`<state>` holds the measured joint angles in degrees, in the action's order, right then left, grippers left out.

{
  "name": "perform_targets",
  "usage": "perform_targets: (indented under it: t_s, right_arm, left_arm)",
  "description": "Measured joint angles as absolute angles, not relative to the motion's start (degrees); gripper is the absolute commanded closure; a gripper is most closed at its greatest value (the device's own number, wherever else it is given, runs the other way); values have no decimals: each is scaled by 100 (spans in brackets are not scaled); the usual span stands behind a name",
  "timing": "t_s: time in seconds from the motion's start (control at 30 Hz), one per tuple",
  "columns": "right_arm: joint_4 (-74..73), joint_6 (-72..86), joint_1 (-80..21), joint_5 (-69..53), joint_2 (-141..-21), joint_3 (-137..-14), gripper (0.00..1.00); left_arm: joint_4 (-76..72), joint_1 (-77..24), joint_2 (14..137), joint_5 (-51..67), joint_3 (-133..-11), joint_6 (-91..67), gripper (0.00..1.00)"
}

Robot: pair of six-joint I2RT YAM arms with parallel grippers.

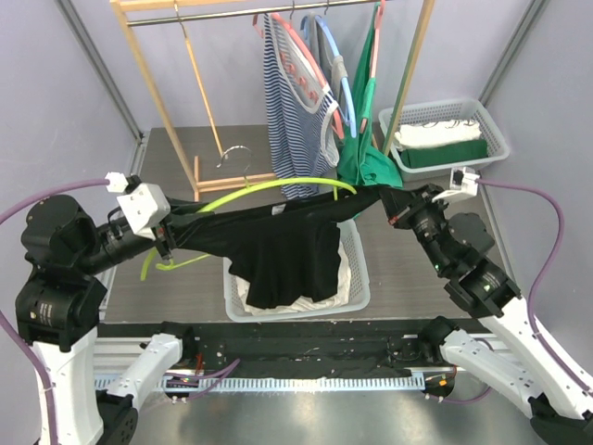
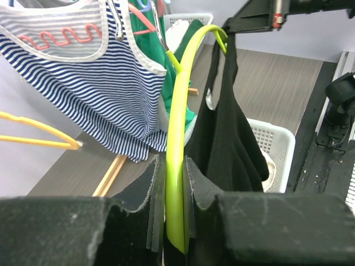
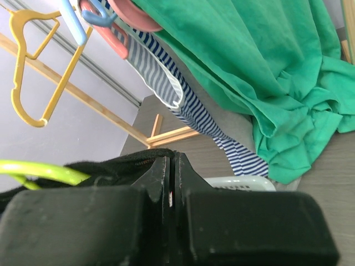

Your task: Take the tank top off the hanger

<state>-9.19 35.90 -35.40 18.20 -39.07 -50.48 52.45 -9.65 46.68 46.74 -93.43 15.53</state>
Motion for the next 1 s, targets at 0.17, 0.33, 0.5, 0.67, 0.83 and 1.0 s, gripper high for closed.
perform_targets:
  t_s: [0.17, 0.33, 0.5, 0.67, 0.83, 1.0]
  right_arm:
    - [-1247, 3621, -3514, 1684, -3503, -4831, 99]
    - [-1619, 3656, -3446, 1334, -3507, -4777, 99]
    - [-2014, 3557, -3428, 941, -3708, -4772, 73]
    - [-2309, 3175, -3426, 666, -3804, -4950, 31]
    - [-2834, 2357, -3400, 30, -3962, -5839, 31]
    - [-2928, 1898, -3400, -342, -3653, -6171, 31]
  left_arm:
    - [4925, -980, 4921, 4652, -9310, 1476, 100]
    - [4556, -991, 5489, 4672, -9496, 1227, 100]
    - [4340, -985, 5839, 4735, -9544, 1144, 100]
    - [4294, -985, 5734, 5000, -9544, 1063, 100]
    - [4313, -985, 5640, 5068, -9544, 1090, 100]
    - [4351, -987, 5695, 5153, -9544, 1092, 100]
